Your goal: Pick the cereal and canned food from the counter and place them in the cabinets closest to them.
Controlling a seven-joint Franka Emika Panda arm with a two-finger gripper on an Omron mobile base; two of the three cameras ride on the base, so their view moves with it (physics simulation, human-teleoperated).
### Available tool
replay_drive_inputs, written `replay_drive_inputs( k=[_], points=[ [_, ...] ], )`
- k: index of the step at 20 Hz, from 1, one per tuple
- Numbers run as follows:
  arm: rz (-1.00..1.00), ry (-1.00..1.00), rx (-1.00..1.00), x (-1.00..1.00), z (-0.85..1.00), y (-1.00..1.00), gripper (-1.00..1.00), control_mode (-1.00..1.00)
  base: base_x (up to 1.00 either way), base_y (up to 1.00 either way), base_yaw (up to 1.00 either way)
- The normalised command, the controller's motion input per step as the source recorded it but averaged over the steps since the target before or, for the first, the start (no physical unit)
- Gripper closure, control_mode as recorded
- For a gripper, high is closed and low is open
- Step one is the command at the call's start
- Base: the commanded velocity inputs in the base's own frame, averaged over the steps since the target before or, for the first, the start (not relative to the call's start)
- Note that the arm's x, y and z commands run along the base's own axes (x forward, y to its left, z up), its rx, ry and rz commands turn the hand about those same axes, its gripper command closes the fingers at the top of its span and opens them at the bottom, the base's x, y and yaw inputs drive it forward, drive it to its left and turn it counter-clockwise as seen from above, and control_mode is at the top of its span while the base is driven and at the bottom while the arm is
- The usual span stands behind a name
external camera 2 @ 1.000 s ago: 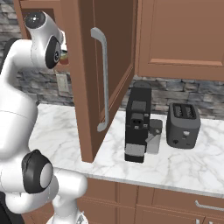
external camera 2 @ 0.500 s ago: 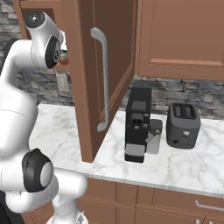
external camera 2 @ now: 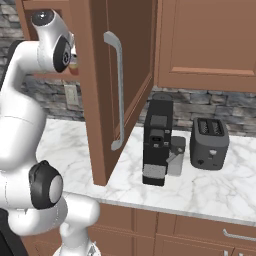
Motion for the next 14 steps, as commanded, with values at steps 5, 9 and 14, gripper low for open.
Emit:
replay_drive_inputs(
  k=[5, 9, 14],
  points=[
    [0.00, 0.07, 0.00, 0.25, 0.05, 0.00, 1.00, -1.00, 0.00, 0.00, 0.00],
    [0.00, 0.03, 0.00, 0.30, 0.01, 0.00, 1.00, -1.00, 0.00, 0.00, 0.00],
    [0.00, 0.00, 0.00, 0.26, -0.01, 0.01, 1.00, -1.00, 0.00, 0.00, 0.00]
  ],
)
